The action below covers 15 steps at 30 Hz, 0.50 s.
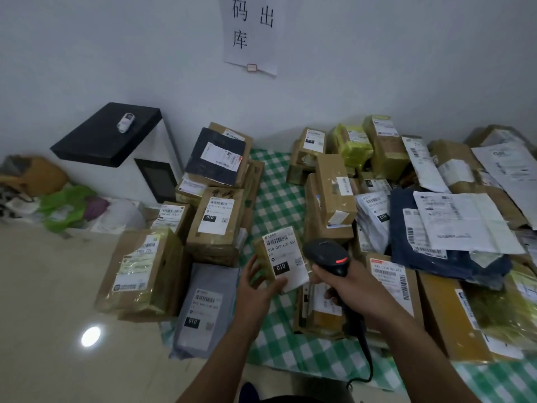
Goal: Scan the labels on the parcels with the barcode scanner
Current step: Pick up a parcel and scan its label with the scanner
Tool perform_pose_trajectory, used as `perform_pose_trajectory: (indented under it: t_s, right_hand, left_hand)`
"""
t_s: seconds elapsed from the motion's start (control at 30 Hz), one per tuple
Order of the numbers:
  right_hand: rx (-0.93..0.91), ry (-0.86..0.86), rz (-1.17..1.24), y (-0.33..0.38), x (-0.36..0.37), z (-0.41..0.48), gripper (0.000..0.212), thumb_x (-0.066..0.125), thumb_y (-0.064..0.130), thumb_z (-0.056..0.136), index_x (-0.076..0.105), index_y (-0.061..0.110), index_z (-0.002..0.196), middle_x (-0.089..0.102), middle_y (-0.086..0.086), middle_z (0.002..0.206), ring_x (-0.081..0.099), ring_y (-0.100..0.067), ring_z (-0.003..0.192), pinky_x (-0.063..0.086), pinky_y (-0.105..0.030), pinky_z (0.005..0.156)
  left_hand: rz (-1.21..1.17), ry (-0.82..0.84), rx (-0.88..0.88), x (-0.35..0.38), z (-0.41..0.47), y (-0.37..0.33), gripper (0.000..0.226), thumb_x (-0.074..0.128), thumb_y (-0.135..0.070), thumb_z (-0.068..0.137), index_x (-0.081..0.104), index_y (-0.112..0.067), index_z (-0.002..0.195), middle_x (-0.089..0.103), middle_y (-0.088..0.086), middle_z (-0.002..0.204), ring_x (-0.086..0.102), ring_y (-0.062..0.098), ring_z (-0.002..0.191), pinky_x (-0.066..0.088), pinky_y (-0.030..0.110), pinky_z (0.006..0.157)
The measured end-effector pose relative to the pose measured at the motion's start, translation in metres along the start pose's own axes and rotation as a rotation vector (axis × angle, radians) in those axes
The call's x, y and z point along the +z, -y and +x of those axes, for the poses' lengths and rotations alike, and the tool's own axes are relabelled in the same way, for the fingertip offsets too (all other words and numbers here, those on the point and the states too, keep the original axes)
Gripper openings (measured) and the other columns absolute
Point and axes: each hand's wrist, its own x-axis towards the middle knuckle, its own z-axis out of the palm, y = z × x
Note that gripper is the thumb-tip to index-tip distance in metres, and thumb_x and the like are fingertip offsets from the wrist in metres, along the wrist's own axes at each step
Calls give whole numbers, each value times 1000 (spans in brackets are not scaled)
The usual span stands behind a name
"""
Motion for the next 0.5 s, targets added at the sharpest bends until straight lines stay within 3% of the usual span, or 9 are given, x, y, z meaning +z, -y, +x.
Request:
perform_pose_trajectory:
  t_s: [0.1, 0.23, 0.33, 0.5]
  right_hand:
    - [-15, 91, -32, 11, 14, 0, 19, 71, 36, 96, 68, 31, 113, 77, 0, 91, 65, -12, 65, 50, -28, 62]
    - [-3, 172, -34, 20, 30, -3, 17, 72, 35, 95, 70, 31, 112, 77, -2, 85, 63, -12, 63, 50, -31, 62]
    - [9, 198, -29, 23, 38, -4, 17, 71, 33, 96, 70, 29, 112, 78, -3, 86, 64, -9, 60, 50, -29, 61]
    - [0, 200, -15, 26, 44, -5, 19, 70, 27, 98, 70, 21, 116, 73, -7, 80, 62, -6, 58, 47, -18, 53]
  left_hand:
    - [69, -51, 77, -10, 3, -2, 91, 96, -20, 68, 49, -28, 145, 63, -9, 133, 61, 6, 119, 58, 39, 96]
    - [99, -83, 177, -20, 4, -3, 85, 89, -5, 74, 45, -21, 146, 58, -17, 123, 60, -11, 105, 52, 9, 74]
    - [87, -78, 179, -24, 1, -3, 78, 84, 5, 77, 46, -20, 140, 59, -19, 118, 61, -20, 94, 52, 7, 70]
    - [81, -99, 188, -32, 2, -1, 78, 84, 6, 76, 47, -20, 139, 60, -15, 121, 61, -22, 94, 51, 6, 69]
